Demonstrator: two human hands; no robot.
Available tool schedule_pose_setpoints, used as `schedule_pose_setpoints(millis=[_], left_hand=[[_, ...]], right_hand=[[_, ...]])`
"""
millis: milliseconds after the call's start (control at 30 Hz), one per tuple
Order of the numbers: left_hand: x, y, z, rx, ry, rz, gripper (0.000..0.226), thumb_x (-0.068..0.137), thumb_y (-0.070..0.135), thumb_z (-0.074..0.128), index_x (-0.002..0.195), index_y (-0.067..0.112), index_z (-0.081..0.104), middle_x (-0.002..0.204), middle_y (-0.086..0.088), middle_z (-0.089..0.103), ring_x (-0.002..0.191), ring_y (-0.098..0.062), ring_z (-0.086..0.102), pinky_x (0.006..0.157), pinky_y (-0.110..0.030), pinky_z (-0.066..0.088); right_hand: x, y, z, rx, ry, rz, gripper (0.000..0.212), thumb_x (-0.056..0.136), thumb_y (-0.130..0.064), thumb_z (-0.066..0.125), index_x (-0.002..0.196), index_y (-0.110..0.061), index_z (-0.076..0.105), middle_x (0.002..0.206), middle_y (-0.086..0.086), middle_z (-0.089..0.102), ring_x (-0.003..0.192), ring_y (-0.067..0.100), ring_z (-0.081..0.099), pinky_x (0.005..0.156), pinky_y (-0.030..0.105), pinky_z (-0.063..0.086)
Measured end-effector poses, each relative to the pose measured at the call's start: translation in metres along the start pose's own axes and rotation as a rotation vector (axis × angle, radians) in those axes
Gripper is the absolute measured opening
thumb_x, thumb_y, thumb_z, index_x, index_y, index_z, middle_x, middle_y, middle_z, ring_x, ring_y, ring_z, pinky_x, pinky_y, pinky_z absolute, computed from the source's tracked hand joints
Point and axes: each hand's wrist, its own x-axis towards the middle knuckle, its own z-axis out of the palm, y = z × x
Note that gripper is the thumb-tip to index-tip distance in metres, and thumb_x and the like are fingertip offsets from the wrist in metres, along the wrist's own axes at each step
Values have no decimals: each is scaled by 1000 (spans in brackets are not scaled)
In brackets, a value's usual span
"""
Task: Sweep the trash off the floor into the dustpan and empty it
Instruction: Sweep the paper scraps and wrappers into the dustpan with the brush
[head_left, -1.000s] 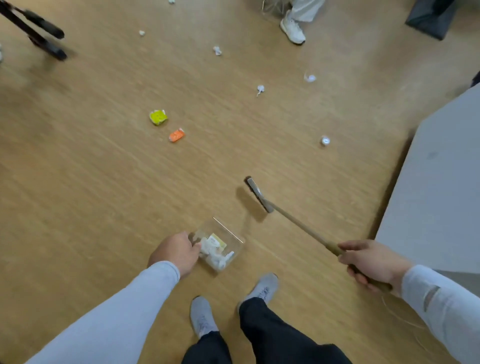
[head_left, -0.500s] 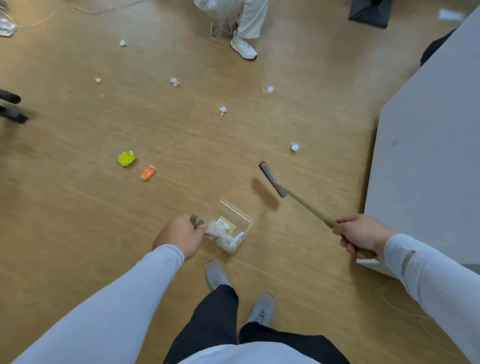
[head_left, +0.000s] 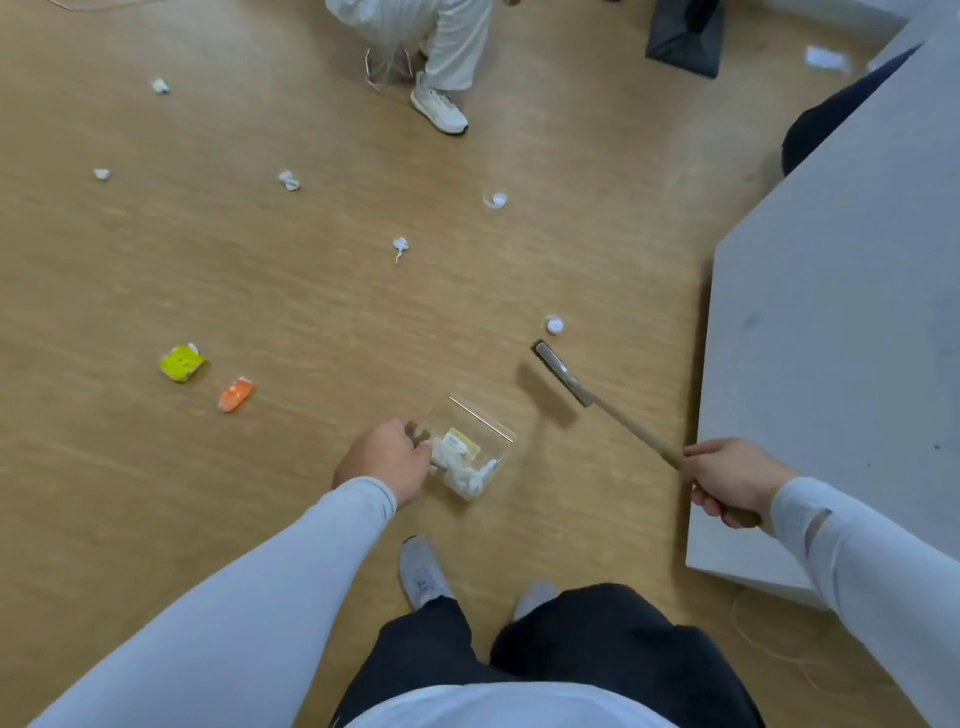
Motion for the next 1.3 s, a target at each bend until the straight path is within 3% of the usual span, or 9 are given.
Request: schedule_pose_setpoints(millis=[200,500,667,800,1067,1200,1300], left_hand=[[40,45,1,9,-22,-15,22,94,44,56,87,23,54,89,-2,61,88,-30,60,80,-36,51],[97,131,29,2,-13,-78,25,93,45,56,101,22,63,93,-1,67,85,-28,61,76,-35,51],[129,173,50,19,-9,-122,21,94,45,55,95,24,58,88,-1,63,83,-29,58,73,-34,47],[151,194,66,9,-2,-159,21,95,43,55,93,22,55,83,0,59,81,-28,57,72,-34,47],[171,219,87,-9,5,-173,25,95,42,54,108,22,61,94,-2,66,88,-29,63,78,-36,52],[177,220,83,-16,8,-184,27,95,43,54,114,24,61,102,-2,69,94,-29,65,79,-36,53],[176,219,84,-4,10,-174,25,95,43,53,110,25,60,94,0,66,89,-28,63,75,-35,52]], right_hand=[[52,-31,-45,-26,24,-2,17,90,-10,55,101,-12,69,68,14,63,63,26,50,50,29,40],[161,-70,-124,-51,34,-49,14,90,-11,55,94,-13,68,70,15,64,57,25,52,48,26,42],[222,-99,-164,-154,18,-86,14,88,-13,54,89,-17,66,63,13,65,57,26,54,51,29,45],[266,-124,-177,-227,-9,-88,17,87,-13,54,91,-9,70,50,9,60,52,26,51,50,30,45],[298,-139,-173,-338,-114,-63,20,89,-9,52,95,0,69,48,9,56,49,24,45,47,25,41],[286,-127,-185,-409,-259,-84,22,88,-10,58,107,-10,69,50,9,54,44,21,41,43,22,37],[286,-119,-221,-323,-312,-36,29,91,-14,64,119,-21,64,58,11,53,45,20,41,44,23,34]])
